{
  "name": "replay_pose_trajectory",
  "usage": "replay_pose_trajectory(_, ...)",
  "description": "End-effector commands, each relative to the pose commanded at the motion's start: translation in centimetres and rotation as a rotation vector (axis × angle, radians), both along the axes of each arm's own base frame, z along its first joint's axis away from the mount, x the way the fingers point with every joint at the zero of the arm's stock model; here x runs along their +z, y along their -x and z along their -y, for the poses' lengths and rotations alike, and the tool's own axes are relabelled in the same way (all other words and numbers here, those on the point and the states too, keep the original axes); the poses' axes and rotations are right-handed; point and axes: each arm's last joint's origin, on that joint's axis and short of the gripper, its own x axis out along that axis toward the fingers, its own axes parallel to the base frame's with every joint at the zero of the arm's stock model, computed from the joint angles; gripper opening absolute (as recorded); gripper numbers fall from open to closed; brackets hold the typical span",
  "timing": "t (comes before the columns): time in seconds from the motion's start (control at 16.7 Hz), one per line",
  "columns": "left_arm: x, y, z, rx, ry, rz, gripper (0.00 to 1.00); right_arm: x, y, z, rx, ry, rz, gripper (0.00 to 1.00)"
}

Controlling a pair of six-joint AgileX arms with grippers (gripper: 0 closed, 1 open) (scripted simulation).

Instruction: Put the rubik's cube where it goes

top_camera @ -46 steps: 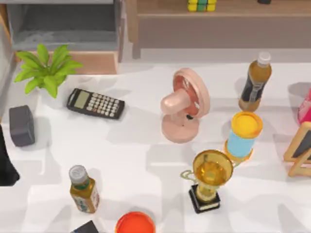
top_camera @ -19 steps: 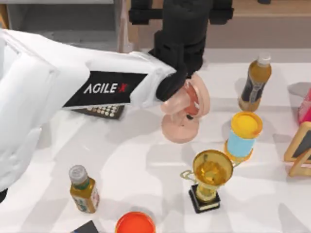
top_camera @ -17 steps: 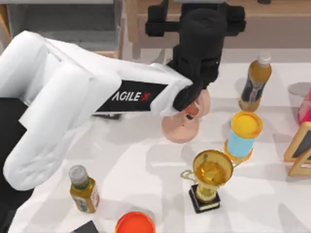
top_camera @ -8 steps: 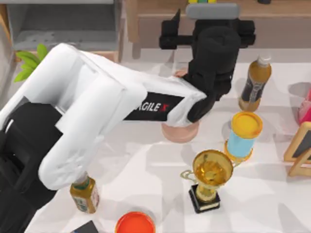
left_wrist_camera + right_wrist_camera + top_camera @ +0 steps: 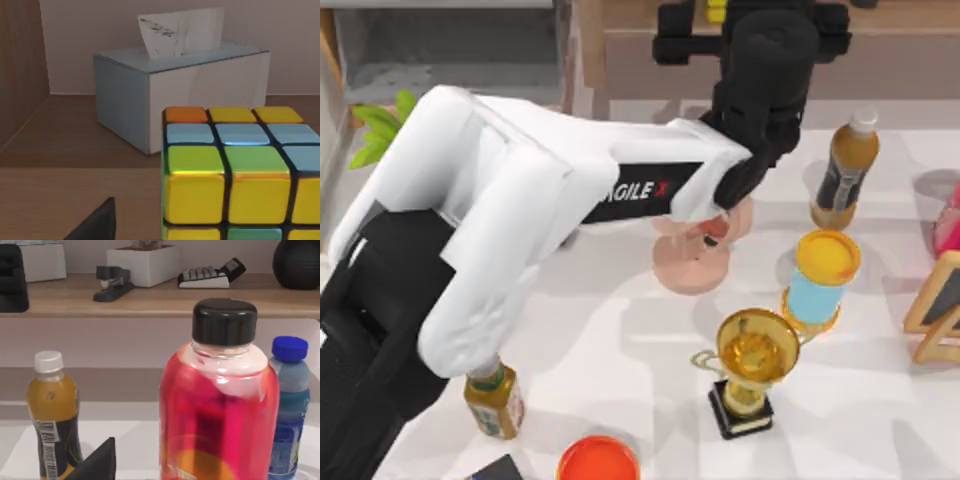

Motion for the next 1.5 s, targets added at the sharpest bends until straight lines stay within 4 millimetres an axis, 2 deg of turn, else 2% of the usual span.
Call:
replay_pose_trajectory(0.3, -1.1, -2.5, 0.0, 0.000, 0.001, 0.001, 1.00, 0.0, 0.0, 0.0, 0.000, 0.000, 0.000, 1.00)
replay_pose_trajectory(0.6, -1.4, -2.7, 0.0, 0.000, 0.000, -0.001, 1.00, 0.0, 0.0, 0.0, 0.000, 0.000, 0.000, 1.00)
replay_pose_trajectory(1.38, -1.4, -2.7, 0.0, 0.000, 0.000, -0.001, 0.02, 0.0, 0.0, 0.0, 0.000, 0.000, 0.000, 1.00)
replay_pose_trajectory(1.5, -1.4, -2.7, 0.0, 0.000, 0.000, -0.001, 0.00, 0.0, 0.0, 0.0, 0.000, 0.000, 0.000, 1.00)
